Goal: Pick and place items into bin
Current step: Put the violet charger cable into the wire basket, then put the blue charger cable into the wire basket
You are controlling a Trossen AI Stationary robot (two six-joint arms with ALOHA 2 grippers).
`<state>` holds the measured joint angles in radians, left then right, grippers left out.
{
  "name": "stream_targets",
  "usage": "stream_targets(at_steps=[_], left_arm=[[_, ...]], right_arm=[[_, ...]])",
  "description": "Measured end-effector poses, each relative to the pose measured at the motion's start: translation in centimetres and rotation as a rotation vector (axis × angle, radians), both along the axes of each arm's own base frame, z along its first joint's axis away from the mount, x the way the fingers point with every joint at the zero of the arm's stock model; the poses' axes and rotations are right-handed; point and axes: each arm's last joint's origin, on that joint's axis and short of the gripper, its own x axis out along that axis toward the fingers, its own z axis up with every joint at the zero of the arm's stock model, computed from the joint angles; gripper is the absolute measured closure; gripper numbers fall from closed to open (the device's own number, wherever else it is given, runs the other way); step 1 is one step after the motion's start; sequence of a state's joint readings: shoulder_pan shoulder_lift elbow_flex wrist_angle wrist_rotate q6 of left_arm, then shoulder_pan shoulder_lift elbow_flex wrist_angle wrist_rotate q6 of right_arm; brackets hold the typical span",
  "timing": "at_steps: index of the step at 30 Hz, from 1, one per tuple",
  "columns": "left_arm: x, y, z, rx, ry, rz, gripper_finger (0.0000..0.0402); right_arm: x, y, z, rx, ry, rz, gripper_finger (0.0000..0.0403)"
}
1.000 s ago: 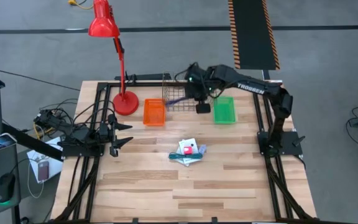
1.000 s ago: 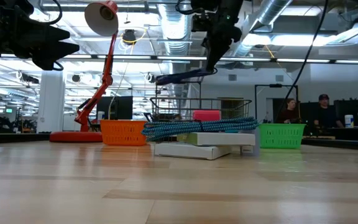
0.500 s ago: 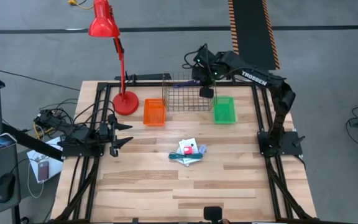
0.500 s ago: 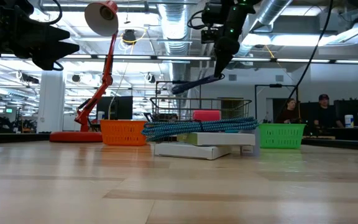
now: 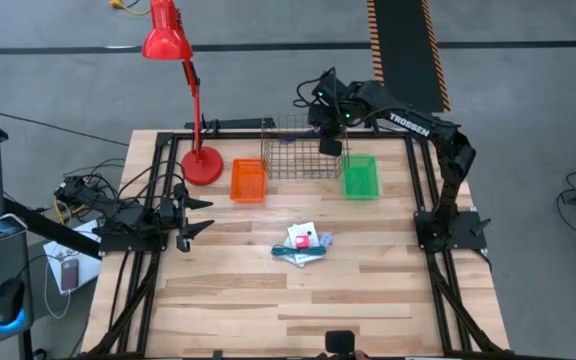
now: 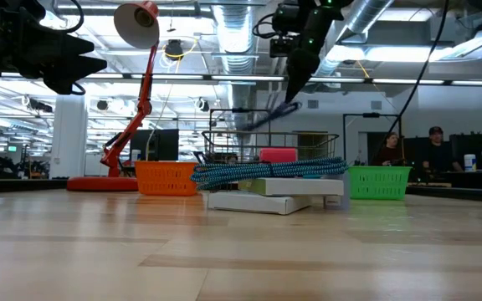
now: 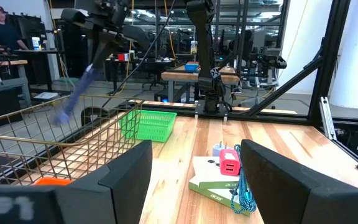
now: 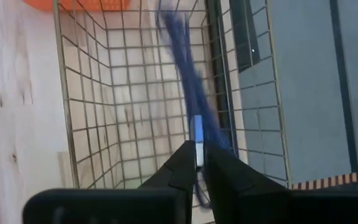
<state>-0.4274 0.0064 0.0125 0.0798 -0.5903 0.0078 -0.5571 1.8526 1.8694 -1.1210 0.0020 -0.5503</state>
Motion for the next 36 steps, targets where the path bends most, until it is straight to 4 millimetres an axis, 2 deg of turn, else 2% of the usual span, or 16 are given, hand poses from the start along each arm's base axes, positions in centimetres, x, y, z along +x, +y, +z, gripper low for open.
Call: stream_targets(at_steps=[19, 24, 31, 36], left_arm=[[0.0, 0.0, 0.0, 0.0, 0.0, -0.001, 0.0168], [0.0, 0.0, 0.0, 0.0, 0.0, 0.0, 0.0168], [0.0, 0.0, 0.0, 0.0, 0.0, 0.0, 0.0168], [0.0, 0.0, 0.0, 0.0, 0.0, 0.0, 0.0168]], right_arm=[[0.1, 0.1, 0.0, 0.027, -0.026, 0.017, 0.0359], [0.0, 0.2, 0.0, 0.052, -0.024, -0.025, 0.0359], [-0.2, 2.0, -0.5, 0.147, 0.069, -0.001, 0.0358], [0.8, 4.4, -0.6, 0.199, 0.073, 0.047, 0.0358]])
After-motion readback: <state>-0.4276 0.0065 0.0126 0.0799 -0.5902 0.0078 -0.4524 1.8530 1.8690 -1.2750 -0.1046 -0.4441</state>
